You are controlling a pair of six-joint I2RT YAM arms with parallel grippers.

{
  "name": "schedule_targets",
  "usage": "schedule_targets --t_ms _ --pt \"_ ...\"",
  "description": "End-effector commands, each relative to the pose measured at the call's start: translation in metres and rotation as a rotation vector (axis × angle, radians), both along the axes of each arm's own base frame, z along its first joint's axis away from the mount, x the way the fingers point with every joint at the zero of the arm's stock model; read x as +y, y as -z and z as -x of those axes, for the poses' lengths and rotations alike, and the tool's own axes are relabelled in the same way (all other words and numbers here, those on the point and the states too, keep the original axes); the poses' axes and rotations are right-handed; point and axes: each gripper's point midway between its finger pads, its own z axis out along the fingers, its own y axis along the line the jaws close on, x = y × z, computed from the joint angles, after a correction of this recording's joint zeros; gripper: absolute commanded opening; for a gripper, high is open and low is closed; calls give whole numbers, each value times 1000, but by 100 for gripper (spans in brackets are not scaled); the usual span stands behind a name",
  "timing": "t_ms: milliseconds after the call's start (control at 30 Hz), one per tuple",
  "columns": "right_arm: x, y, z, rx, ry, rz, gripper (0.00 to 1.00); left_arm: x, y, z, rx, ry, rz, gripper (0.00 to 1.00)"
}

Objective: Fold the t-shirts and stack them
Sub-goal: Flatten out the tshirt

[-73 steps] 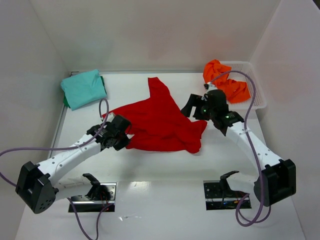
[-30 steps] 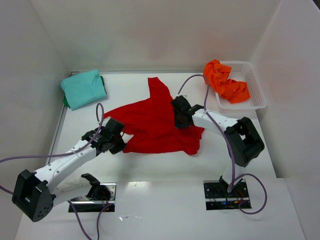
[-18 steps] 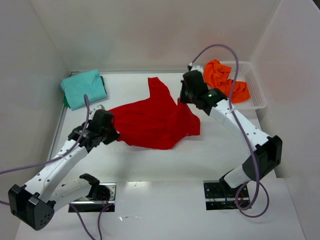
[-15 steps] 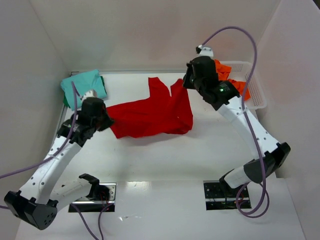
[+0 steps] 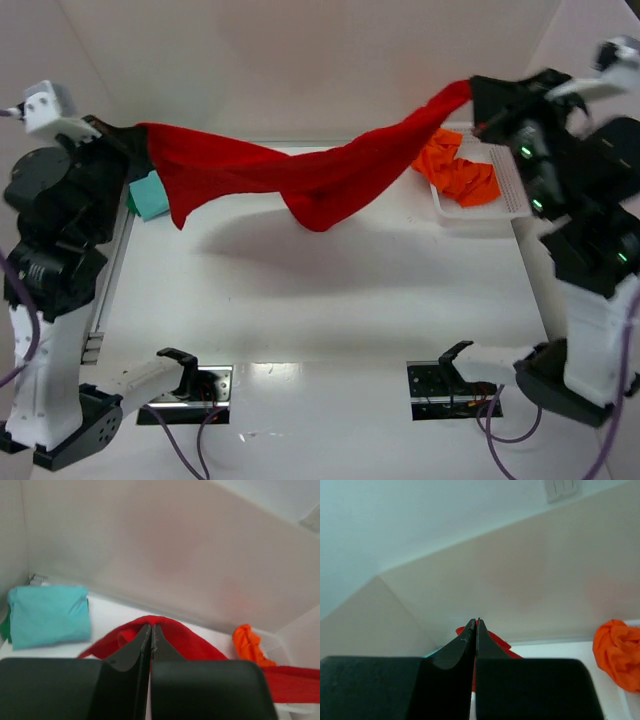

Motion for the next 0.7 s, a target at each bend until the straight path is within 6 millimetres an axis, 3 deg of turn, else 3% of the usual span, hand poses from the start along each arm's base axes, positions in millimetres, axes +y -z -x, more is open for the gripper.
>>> schedule_targets --t_ms 0,33,67,100,167,333,400,533,567,633,667 --pt "-54 -43 100 -204 -33 -121 0 18 -62 62 -231 3 -16 0" --pt "-56 -35 106 -199 -46 -112 0 25 -69 87 -278 1 -3 0" --pt "-69 -36 132 -232 -60 -138 0 29 -71 101 -302 0 3 0" --pt "-69 -27 136 -219 -70 -127 0 32 -72 113 -324 -1 10 0" --pt "-81 -25 158 -247 -78 -139 0 47 -82 158 -419 -15 39 0" --pt "-81 -32 155 -257 -65 -107 0 64 -83 181 -449 -77 56 0" --pt "-72 -30 123 -210 -13 -62 0 64 -73 166 -419 -97 52 0" --pt "-48 -17 64 -149 50 10 0 57 -48 107 -307 -152 25 0" --pt "-47 -18 58 -153 64 17 0 54 -40 94 -285 -151 17 0" --pt "-28 12 19 -83 85 64 0 41 -8 51 -195 -152 16 0" --pt "-18 25 3 -50 83 86 0 37 3 38 -167 -150 14 0"
